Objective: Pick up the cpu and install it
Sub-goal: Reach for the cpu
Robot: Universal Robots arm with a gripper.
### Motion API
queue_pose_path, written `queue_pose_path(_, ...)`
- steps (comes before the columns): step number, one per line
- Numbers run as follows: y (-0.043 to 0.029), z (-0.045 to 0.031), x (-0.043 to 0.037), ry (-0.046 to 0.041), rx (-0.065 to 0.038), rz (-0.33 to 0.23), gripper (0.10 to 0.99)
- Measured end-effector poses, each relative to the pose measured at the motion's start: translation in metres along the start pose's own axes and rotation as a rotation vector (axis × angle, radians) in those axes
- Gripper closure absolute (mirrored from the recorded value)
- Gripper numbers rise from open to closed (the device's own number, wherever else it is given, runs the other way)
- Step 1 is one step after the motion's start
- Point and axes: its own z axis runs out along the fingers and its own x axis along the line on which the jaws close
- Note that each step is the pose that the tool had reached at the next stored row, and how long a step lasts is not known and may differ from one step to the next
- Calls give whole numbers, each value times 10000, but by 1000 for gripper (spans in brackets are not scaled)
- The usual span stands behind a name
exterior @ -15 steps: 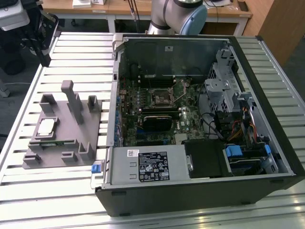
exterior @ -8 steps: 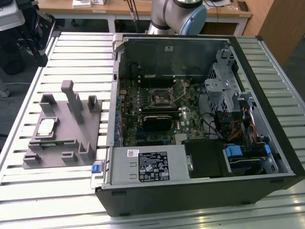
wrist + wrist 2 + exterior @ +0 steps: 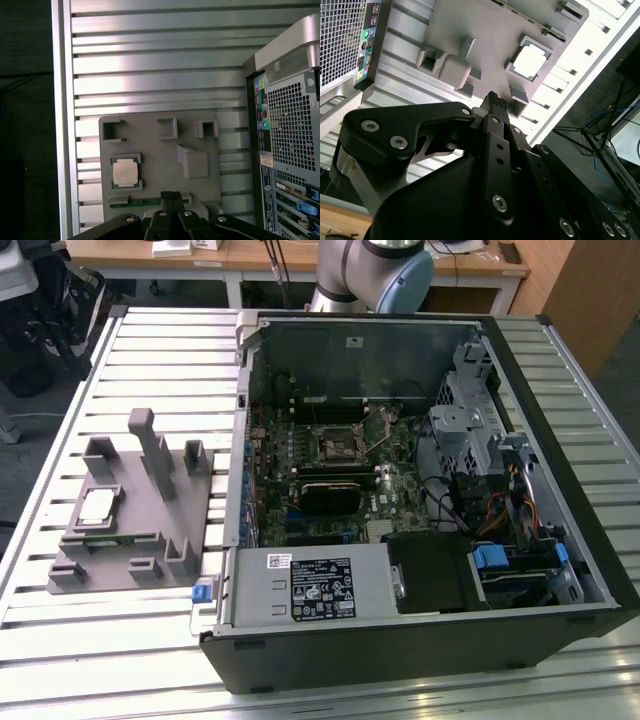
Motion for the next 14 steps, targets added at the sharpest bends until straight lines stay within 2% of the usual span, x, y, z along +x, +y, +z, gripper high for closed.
queue_pose_path(6, -9, -2, 111, 0, 0, -1, 980)
queue_pose_path(14, -26, 1, 335, 1, -9, 1, 980)
